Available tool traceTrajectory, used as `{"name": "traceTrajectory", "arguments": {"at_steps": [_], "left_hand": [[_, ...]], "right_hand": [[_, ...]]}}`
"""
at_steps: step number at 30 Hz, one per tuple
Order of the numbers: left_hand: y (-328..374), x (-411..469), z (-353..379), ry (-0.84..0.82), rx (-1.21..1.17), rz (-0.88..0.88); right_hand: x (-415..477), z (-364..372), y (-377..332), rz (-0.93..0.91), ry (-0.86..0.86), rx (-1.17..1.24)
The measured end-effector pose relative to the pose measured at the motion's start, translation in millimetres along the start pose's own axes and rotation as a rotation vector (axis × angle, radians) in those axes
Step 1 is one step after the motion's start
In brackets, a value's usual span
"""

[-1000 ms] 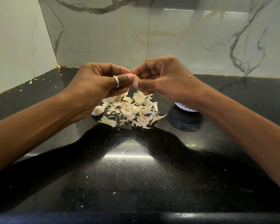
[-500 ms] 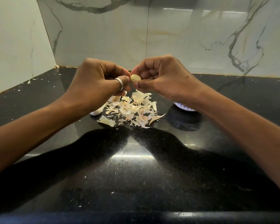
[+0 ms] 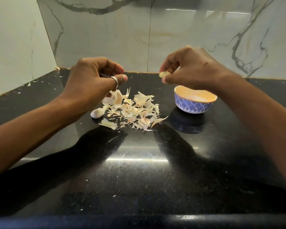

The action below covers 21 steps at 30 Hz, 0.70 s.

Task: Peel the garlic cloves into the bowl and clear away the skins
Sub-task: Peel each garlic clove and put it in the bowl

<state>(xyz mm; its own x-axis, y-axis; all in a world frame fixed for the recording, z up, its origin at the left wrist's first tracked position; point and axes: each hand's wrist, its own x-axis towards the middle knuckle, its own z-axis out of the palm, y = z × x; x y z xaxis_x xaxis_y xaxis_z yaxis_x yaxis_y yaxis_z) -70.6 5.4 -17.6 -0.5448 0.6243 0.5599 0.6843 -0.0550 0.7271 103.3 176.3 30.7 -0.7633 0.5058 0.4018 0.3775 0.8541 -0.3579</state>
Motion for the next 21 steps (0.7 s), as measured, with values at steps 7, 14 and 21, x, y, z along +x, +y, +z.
{"name": "traceTrajectory", "arguments": {"at_steps": [7, 14, 21], "left_hand": [[0.6, 2.2, -4.8, 0.039, 0.07, -0.052], [4.2, 3.1, -9.9, 0.01, 0.136, -0.117], [12.2, 8.8, -20.3, -0.211, 0.618, -0.088]], "right_hand": [[-1.7, -34.2, 10.4, 0.209, -0.292, -0.288], [-7.8, -27.2, 7.8, 0.281, -0.543, -0.582], [-7.2, -28.9, 5.4, 0.255, -0.418, -0.531]]}}
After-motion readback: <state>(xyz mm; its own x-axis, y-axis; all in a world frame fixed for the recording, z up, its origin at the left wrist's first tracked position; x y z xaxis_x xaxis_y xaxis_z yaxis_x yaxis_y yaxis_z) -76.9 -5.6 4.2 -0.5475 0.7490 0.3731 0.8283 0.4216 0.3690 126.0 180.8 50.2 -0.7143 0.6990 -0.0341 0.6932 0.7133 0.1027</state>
